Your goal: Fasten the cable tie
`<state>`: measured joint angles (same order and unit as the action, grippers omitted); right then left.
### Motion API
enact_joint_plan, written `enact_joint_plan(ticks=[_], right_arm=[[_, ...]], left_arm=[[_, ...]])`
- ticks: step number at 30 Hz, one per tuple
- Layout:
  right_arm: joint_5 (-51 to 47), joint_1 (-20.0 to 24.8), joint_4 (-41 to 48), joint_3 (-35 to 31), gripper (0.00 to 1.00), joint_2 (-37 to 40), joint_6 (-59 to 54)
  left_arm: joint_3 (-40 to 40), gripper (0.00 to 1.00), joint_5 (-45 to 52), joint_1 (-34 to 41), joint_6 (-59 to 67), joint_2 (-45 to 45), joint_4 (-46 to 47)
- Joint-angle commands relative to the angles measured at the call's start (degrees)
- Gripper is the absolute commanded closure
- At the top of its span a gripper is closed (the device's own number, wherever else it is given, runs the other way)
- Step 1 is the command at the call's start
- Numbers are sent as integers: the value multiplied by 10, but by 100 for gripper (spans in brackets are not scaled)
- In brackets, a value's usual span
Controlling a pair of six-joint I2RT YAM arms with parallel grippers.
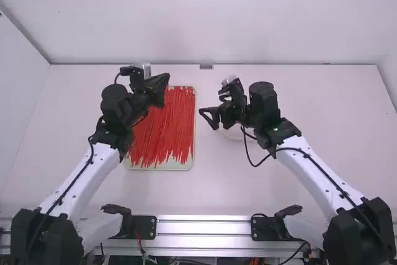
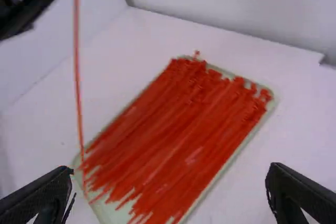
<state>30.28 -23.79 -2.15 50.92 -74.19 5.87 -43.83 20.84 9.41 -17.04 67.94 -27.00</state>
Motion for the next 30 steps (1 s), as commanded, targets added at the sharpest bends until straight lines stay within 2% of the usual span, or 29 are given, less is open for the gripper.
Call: enact_joint_plan(ticks=[1,6,12,20,23,27,29,30], right_arm=[[31,-3,-18,1,2,-4,19],[48,-3,-59,1,2,-4,33],[36,-35,-80,1,2,-4,29],[-40,-83,-87,1,2,-4,29],[-53,-95,-95,1,0,-4,29],[-68,-105,-99,1,7,-4,29],[-66,-103,-99,1,16,-4,29],[-63,-101,-99,1,24,-4,29]], left_arm=[[4,98,14,31,-16,8,-25],[4,98,-14,66,-61,13,-50],[3,98,2,71,-105,13,-71],[3,98,16,71,-178,13,-91],[3,98,51,71,-168,13,-112],[3,98,83,80,-134,13,-127],[3,98,87,83,-131,13,-129],[3,98,87,82,-131,13,-129]])
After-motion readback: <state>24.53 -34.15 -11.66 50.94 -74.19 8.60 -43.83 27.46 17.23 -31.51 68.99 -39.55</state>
